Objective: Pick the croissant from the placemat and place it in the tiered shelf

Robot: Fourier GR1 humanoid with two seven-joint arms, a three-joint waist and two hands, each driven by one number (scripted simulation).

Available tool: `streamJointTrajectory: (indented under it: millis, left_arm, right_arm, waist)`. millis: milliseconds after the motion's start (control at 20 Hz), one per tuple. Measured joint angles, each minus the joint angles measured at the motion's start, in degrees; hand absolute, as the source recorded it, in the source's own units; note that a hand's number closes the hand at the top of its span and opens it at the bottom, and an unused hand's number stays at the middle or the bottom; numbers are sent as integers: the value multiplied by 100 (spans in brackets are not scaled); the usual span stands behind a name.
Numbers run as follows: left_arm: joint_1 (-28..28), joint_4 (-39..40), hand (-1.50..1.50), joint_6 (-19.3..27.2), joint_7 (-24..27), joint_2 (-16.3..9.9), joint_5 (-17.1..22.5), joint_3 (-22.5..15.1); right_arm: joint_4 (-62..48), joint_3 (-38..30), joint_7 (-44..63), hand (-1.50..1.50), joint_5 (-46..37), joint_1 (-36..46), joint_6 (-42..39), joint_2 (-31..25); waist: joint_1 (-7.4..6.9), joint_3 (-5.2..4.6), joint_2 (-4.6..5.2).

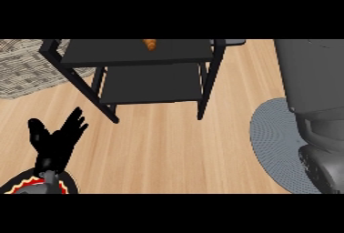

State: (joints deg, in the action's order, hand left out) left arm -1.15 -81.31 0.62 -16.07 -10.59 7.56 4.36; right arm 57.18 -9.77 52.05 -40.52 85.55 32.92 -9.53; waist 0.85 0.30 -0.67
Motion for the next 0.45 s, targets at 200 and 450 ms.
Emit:
streamJointTrajectory:
  millis: [200, 450]
  left_arm:
    - [75, 4, 0, -61, 103, -18, 45, 59]
    - [40, 52, 0, -72, 49, -43, 43, 96]
  right_arm:
    - [816, -240, 195, -150, 185, -525, -174, -374]
    - [1994, -432, 459, -150, 671, -1197, -772, -813]
  waist:
    - [46, 4, -12]
    - [55, 8, -9]
